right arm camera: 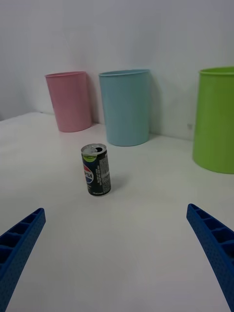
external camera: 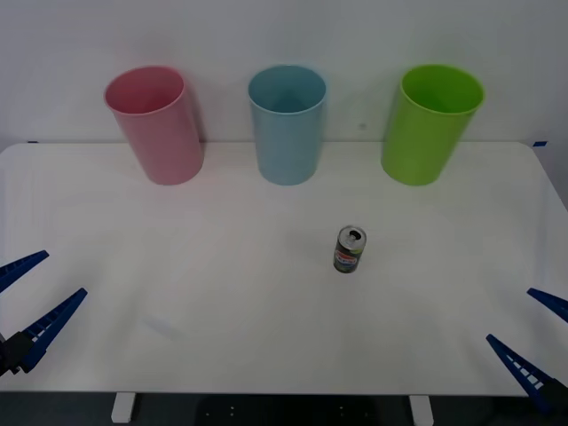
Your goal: Grasp the object on the table and drop it into the matching bin: aluminum can to the light blue bin, PET bottle to the pink bin.
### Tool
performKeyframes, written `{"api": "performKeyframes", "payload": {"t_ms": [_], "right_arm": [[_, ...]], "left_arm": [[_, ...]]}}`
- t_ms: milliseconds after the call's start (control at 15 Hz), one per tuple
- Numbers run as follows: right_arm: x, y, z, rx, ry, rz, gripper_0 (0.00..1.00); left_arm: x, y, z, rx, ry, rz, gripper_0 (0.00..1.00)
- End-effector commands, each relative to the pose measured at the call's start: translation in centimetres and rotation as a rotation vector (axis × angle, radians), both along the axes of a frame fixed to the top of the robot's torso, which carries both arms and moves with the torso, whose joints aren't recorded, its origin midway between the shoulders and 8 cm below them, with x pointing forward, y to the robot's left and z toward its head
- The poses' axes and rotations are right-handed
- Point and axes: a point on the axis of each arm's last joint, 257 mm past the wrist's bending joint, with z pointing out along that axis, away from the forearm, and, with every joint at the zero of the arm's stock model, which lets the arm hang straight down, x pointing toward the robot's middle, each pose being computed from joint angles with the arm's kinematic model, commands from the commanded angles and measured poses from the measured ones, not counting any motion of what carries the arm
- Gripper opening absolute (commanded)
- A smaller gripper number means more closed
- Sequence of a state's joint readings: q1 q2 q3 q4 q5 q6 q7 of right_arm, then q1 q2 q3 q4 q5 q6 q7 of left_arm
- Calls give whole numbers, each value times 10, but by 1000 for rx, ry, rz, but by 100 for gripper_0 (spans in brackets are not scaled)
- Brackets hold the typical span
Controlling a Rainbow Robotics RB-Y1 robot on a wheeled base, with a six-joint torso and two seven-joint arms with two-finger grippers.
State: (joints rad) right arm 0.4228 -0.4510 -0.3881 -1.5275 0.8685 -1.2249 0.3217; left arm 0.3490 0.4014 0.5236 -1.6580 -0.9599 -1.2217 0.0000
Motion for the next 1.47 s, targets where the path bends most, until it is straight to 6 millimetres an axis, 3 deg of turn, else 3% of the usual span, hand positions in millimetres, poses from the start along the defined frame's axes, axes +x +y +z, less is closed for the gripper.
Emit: {"api": "performKeyframes", "payload": {"t_ms": [67,600,1467], "right_arm": [[9,12,-12,2,12,0,100],[43,38,-46,-34,-6,6,100],[105,112,-76,-31,34,-13,100]], "left_arm": [[0,0,0,0,0,0,100],[0,0,0,0,0,0,100],[0,0,0,0,0,0,100]]}}
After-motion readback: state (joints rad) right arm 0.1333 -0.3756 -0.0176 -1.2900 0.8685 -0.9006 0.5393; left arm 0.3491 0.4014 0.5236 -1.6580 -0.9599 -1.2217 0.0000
